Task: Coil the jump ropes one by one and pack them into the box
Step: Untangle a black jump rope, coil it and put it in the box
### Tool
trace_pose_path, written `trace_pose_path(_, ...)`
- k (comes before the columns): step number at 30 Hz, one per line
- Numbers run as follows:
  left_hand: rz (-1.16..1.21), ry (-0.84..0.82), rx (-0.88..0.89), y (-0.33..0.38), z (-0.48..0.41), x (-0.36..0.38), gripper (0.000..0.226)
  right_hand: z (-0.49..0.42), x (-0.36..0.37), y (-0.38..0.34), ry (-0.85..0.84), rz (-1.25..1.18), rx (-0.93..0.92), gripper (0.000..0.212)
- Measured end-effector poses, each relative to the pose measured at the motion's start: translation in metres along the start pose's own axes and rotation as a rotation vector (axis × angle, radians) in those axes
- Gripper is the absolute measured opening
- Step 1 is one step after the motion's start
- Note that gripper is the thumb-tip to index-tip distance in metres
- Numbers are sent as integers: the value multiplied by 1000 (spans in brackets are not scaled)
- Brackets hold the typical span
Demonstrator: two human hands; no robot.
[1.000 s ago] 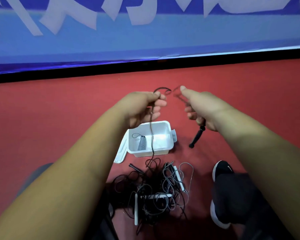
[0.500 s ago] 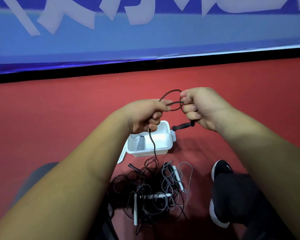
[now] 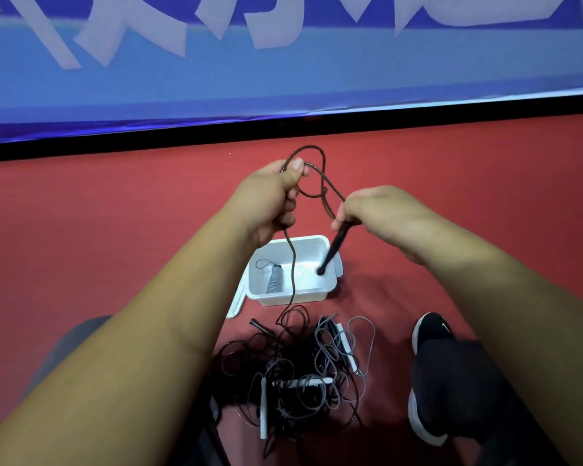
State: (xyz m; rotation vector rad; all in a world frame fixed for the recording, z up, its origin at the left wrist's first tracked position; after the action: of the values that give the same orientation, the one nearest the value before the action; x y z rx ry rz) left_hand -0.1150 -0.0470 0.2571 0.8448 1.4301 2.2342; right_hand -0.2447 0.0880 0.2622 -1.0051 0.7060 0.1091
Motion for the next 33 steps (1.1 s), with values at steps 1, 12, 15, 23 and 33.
trace_pose_path(1,31,8,-2,3,0,-1,18,0,1,0,-13,-63,16,20)
trace_pose_path(12,258,261,-97,5,-5,-31,21,-8,19,31,-31,-441,303,13)
trace_pose_path(15,302,280,-104,1,-8,-34,19,-15,9,43,123,-560,386,14)
trace_pose_path(23,425,143,-131,-1,-4,-16,24,-11,46,33,-100,-363,244,15)
trace_pose_path(33,578,6,-157,-1,-2,4,19,-3,89,31,-257,-396,184,32)
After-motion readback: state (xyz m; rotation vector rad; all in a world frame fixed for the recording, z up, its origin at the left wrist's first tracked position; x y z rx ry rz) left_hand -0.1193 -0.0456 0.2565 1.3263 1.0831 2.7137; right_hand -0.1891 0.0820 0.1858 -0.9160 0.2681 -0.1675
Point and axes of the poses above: each hand's wrist, its own z-axis away from the middle knuckle, its own x-axis out of the palm, y = z × x, the point moved 6 cm from there along -z, towards the middle knuckle, and after that the axes turned 10 degrees about z, right-handed, at the moved point
